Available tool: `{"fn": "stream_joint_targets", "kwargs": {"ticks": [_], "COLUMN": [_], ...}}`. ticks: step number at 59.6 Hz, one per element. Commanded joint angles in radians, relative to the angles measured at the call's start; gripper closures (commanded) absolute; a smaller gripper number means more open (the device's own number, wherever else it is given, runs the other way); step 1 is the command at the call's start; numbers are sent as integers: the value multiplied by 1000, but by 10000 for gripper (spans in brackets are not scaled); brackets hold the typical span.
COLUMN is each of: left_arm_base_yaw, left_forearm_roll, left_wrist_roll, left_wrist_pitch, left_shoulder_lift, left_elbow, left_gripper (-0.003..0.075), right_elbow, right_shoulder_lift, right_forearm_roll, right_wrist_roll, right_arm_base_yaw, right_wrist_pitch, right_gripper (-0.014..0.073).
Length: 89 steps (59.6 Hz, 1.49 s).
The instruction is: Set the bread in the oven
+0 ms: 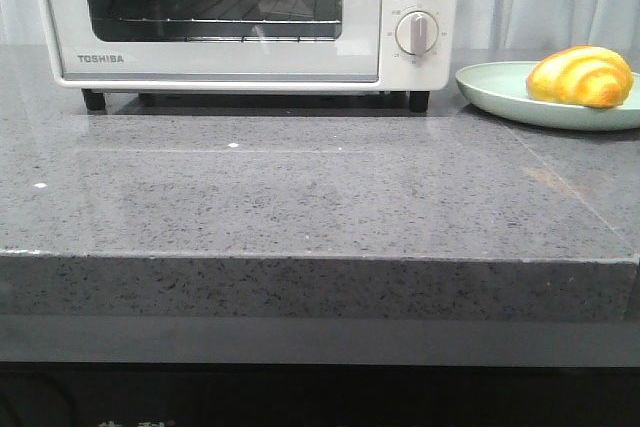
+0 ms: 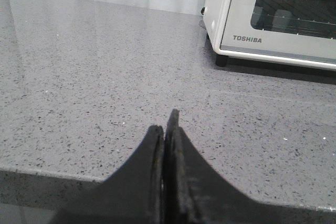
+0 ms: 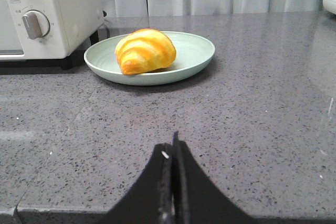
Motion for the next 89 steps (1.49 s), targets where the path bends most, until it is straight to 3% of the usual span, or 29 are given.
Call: {"fn": "stream_joint_targets", "kwargs": {"ticks": [1,75,89], "left_arm_base_yaw": [2,2,2], "left_forearm_roll": [-10,-10,-10], "left_wrist_roll": [-7,-7,-7], "left_wrist_pitch": [-83,-83,-136], "left_shoulder_lift": [-17,-17,-17], "left_elbow": [8,8,8], "left_gripper": [741,741,741], "right_elbow": [-6,-6,-6], "right_shoulder_lift": [-22,-22,-22], "right_forearm_roll": [-10,-10,-10], "right_wrist_roll": [-2,-2,-2], "right_arm_base_yaw": [1,1,1], "right_wrist_pitch": [-75,-76,-84], "right_gripper": [650,650,650]}}
